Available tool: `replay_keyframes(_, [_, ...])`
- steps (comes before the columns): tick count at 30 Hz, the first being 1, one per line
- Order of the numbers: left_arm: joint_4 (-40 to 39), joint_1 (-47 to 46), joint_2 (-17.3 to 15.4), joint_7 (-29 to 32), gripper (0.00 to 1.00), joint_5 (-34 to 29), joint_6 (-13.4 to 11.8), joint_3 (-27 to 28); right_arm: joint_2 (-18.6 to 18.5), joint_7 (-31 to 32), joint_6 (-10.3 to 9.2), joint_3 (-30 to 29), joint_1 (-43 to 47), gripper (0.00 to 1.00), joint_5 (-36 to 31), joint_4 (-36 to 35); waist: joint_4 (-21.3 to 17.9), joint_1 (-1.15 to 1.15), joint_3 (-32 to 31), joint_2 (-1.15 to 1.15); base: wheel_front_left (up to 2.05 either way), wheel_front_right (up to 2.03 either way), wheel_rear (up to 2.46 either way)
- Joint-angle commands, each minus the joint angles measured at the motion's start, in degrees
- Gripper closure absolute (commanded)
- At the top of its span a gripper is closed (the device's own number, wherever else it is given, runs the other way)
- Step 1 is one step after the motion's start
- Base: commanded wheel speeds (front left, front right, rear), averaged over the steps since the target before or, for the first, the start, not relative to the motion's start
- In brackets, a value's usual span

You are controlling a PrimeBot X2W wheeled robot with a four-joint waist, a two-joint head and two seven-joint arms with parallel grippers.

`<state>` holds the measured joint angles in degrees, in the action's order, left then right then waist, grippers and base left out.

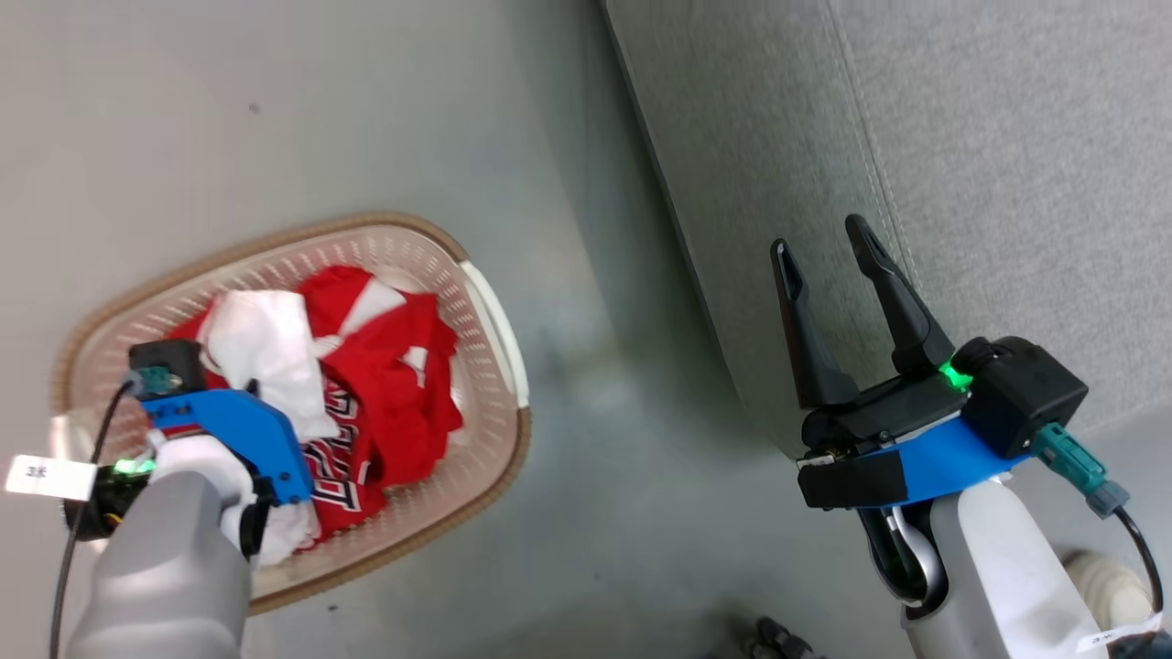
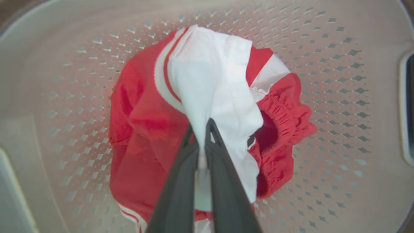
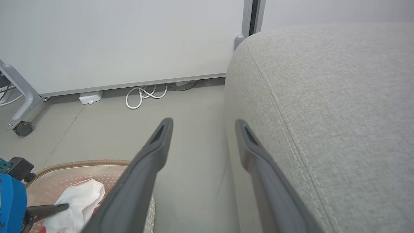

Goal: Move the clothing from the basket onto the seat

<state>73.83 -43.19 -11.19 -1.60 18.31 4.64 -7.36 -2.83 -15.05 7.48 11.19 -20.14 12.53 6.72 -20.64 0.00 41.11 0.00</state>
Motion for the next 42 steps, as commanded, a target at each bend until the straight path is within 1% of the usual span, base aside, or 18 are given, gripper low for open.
replay_keyframes(1, [0.0,0.6,0.4,-0.5,1.0,0.1,0.7,-0.3,-0.1,-0.2,0.02,-0.2,-0.1,0.0,-0.7,0.7,3.2,0.0,-4.8,0.0,0.0,0.0,0.0])
replay_keyframes(4, [0.0,1.7,1.7,-1.7,1.0,-0.7,2.0,-2.2,-0.1,-0.2,0.02,-0.7,1.0,0.0,-1.9,2.1,5.4,0.0,-9.1,0.0,0.0,0.0,0.0])
replay_keyframes(5, [0.0,2.1,3.0,-2.3,1.0,-1.0,2.4,-3.0,-0.1,-0.2,0.02,-0.8,1.5,0.0,-2.3,2.6,6.2,0.0,-10.8,0.0,0.0,0.0,0.0])
replay_keyframes(8, [0.0,3.1,5.6,-3.9,1.0,-1.7,2.6,-5.4,-0.1,-0.2,0.02,-1.6,3.1,0.0,-3.6,4.2,8.9,0.0,-15.8,0.0,0.0,0.0,0.0])
replay_keyframes(13, [-1.6,4.7,8.1,-5.2,1.0,-0.8,2.9,-9.0,-0.1,-0.2,0.03,-2.7,5.7,0.0,-5.2,6.1,12.9,0.0,-22.9,0.0,0.0,0.0,0.0])
replay_keyframes(15, [-4.3,6.0,8.4,-4.5,1.0,0.9,3.0,-11.8,-0.1,-0.2,0.03,-2.4,6.6,0.0,-5.6,6.8,14.0,0.0,-25.1,0.0,0.0,0.0,0.0])
replay_keyframes(19, [-13.8,9.1,8.3,-2.5,1.0,7.7,2.9,-19.2,-0.1,-0.1,0.03,-2.8,8.3,0.0,-5.7,8.0,16.6,0.0,-29.2,0.0,0.0,0.0,0.0])
replay_keyframes(23, [-19.6,10.3,8.2,-2.6,1.0,11.0,2.9,-23.3,-0.1,0.2,0.03,-2.8,9.6,0.0,-5.6,8.6,18.5,0.0,-32.1,0.0,0.0,0.0,0.0])
replay_keyframes(31, [-28.4,9.6,8.3,-2.7,1.0,14.2,0.4,-28.9,-0.1,1.3,0.03,-2.4,11.8,0.0,-5.7,8.7,20.2,0.0,-36.4,0.0,0.0,0.0,0.0])
replay_keyframes(37, [-34.8,6.7,8.3,-1.6,1.0,16.6,-1.7,-33.4,-0.1,2.3,0.03,-1.7,13.3,0.0,-5.8,8.8,21.2,0.0,-39.3,0.0,0.0,0.0,0.0])
replay_keyframes(42, [-38.3,3.5,8.3,-0.6,1.0,18.8,-3.2,-36.9,-0.1,3.3,0.03,-0.6,14.1,0.0,-5.6,8.5,21.8,0.0,-41.0,0.0,0.0,0.0,0.0])
